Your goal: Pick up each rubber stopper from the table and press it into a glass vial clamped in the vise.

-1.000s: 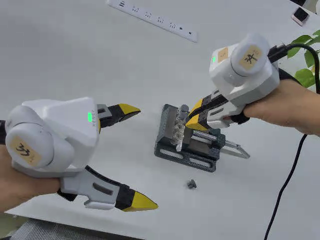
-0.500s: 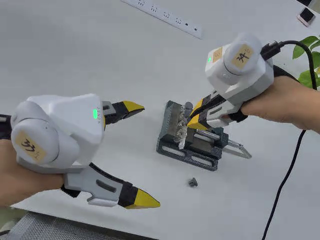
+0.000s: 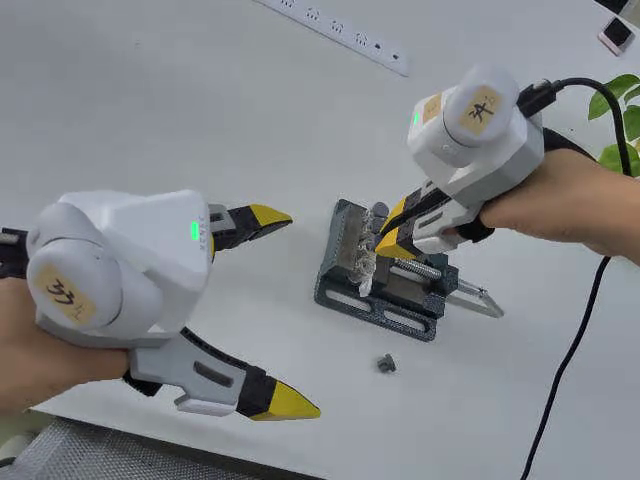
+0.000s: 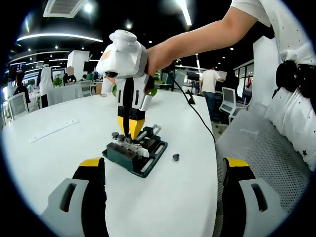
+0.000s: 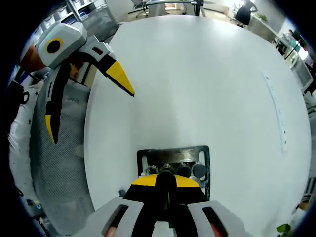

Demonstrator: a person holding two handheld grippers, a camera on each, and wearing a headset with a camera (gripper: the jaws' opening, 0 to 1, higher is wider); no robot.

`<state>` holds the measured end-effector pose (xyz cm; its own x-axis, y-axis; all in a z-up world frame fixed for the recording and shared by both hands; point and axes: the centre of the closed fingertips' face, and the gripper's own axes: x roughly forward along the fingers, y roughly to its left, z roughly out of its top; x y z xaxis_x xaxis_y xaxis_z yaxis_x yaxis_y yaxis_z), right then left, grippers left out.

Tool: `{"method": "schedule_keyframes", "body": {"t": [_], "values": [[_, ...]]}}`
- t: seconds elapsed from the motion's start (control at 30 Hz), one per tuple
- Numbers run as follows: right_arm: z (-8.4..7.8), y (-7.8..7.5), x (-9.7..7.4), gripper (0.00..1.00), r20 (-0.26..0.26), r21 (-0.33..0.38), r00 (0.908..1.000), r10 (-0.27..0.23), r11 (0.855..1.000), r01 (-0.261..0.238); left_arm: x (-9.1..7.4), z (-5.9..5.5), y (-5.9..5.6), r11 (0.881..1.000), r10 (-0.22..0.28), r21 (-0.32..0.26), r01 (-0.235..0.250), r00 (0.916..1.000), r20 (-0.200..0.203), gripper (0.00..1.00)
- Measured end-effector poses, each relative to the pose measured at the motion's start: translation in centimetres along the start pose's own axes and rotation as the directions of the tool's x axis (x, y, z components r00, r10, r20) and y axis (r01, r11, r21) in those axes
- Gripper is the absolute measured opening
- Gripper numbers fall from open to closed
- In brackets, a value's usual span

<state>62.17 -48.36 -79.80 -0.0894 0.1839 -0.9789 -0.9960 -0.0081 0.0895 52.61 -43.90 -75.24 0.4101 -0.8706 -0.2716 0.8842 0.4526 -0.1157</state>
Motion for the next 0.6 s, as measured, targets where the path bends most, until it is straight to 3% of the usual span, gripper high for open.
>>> {"method": "schedule_keyframes", "body": {"t": [0.6], "values": [[0.12,0.10,0.04,0.05,0.001,0.014,1.0000,0.007,1.000,-0.007,-0.10,-0.12,-0.05,1.000,-0.002,-0.004,0.002,1.0000,0.003,0.98]]}}
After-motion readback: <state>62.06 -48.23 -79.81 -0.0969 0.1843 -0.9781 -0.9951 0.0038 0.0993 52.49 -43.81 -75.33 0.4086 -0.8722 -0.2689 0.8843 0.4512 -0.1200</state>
